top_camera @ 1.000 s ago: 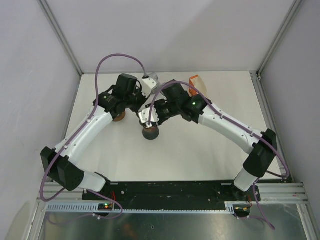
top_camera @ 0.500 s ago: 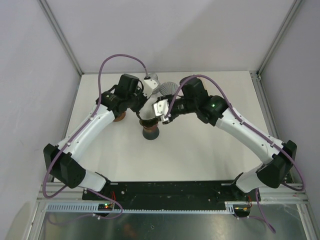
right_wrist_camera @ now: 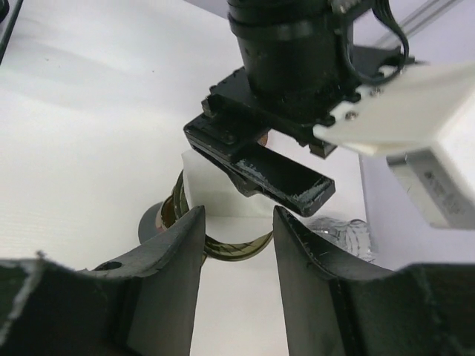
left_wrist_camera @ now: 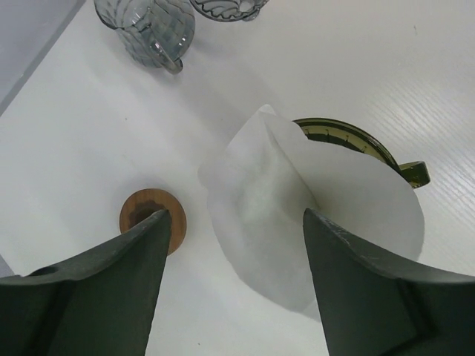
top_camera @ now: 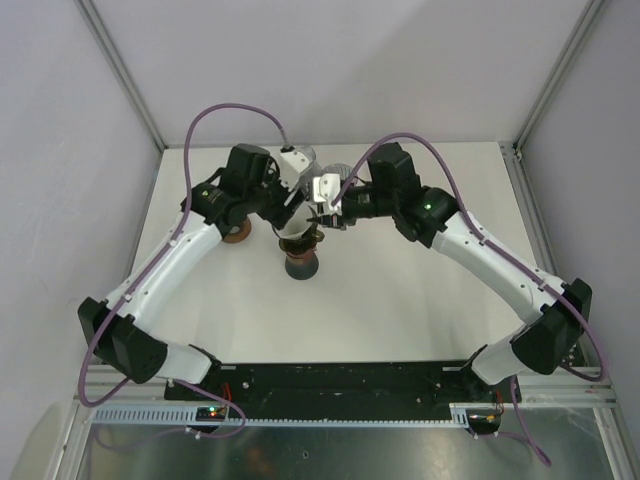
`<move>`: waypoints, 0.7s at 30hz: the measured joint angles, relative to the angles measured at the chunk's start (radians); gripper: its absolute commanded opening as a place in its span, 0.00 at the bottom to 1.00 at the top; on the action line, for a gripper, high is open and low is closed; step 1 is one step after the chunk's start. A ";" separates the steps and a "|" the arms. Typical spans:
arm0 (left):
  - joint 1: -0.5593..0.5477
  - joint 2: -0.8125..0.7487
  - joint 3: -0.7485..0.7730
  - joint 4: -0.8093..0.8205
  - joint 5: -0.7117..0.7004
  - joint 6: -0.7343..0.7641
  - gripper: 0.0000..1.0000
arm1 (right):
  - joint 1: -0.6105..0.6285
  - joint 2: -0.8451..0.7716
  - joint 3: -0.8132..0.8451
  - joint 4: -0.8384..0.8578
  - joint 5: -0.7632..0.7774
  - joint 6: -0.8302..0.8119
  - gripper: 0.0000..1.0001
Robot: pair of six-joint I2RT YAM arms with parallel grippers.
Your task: Place the coffee filter in the dripper
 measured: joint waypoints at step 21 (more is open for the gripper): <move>0.320 -0.159 -0.040 0.050 0.053 -0.101 0.84 | 0.076 0.463 0.563 -0.254 0.258 0.309 0.00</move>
